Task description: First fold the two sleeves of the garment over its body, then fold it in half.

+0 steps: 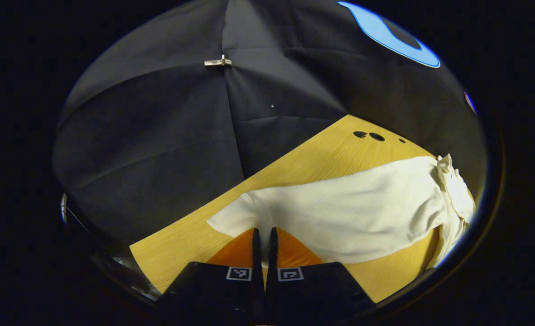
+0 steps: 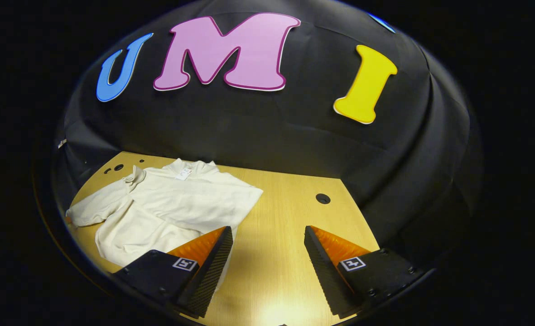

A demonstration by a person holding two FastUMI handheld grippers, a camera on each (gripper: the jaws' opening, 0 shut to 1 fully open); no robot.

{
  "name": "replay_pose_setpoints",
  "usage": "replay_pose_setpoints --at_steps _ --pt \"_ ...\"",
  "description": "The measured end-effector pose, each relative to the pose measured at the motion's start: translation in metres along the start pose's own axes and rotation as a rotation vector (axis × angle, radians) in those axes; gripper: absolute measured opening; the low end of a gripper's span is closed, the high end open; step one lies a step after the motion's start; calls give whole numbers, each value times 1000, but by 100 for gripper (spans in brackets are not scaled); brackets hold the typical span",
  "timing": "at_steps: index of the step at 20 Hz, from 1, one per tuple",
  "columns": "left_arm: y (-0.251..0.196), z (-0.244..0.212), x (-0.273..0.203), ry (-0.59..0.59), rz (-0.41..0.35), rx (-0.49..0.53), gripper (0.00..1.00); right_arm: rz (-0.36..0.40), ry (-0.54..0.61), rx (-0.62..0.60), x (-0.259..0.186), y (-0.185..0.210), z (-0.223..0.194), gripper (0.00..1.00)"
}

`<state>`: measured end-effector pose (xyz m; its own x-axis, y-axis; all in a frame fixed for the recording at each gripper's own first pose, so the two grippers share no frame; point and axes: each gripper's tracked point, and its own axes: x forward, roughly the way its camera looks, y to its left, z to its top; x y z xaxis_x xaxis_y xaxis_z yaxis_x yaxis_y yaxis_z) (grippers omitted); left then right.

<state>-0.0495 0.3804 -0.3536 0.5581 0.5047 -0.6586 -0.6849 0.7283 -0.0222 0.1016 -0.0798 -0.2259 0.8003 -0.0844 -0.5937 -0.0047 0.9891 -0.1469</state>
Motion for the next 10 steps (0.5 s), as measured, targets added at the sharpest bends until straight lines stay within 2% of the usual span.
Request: replay_pose_setpoints --at_steps 1,5,10 --pt "-4 8 -3 -12 -5 -16 6 -4 -3 0 -1 -5 -1 98" --pt "-32 61 -9 -79 -38 -18 6 -8 -2 9 -1 -20 -11 98" --pt "-105 126 -19 -172 -114 40 6 -5 8 31 7 -41 -25 98"
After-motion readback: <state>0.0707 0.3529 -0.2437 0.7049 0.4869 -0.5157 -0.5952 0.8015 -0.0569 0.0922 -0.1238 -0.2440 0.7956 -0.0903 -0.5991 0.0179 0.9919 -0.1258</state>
